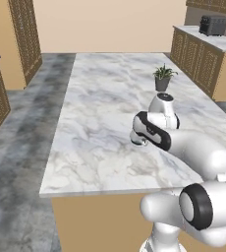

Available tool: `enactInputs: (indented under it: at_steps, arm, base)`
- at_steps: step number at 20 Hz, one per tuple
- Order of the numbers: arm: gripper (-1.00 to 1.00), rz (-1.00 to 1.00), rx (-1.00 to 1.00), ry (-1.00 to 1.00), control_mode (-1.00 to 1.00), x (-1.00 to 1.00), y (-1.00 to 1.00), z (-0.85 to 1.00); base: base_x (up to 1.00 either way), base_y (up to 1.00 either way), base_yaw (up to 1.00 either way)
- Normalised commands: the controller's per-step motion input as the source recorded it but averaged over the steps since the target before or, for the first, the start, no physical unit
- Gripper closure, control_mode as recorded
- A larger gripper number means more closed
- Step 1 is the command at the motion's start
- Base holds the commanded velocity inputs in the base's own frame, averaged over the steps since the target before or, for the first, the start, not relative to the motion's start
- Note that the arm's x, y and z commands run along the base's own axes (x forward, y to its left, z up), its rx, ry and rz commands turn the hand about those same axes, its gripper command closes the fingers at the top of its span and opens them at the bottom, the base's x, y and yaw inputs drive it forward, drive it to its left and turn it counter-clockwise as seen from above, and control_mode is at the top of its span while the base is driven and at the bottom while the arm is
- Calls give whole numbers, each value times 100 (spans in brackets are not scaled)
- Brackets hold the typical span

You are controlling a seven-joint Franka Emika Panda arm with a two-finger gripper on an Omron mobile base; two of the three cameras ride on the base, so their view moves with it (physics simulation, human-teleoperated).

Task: Clear the mugs and bowl far away from the sink.

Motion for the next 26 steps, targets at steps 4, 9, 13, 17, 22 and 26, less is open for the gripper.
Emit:
enactInputs:
  at_steps: [4, 9, 13, 17, 22, 26]
  arm:
    - [100, 0, 0, 0, -100, 0, 0, -37]
    - [100, 0, 0, 0, -100, 8, 0, -40]
    - [100, 0, -1, 0, -100, 16, 0, -46]
    - [100, 0, -1, 0, -100, 17, 0, -38]
    - [100, 0, -2, 0, -100, 23, 0, -34]
    - [100, 0, 0, -1, -100, 24, 0, -31]
  base:
    - [0, 0, 0]
    - [0, 0, 0]
    - [0, 0, 0]
    - [0, 0, 0]
    - [0, 0, 0]
    - [0, 0, 0]
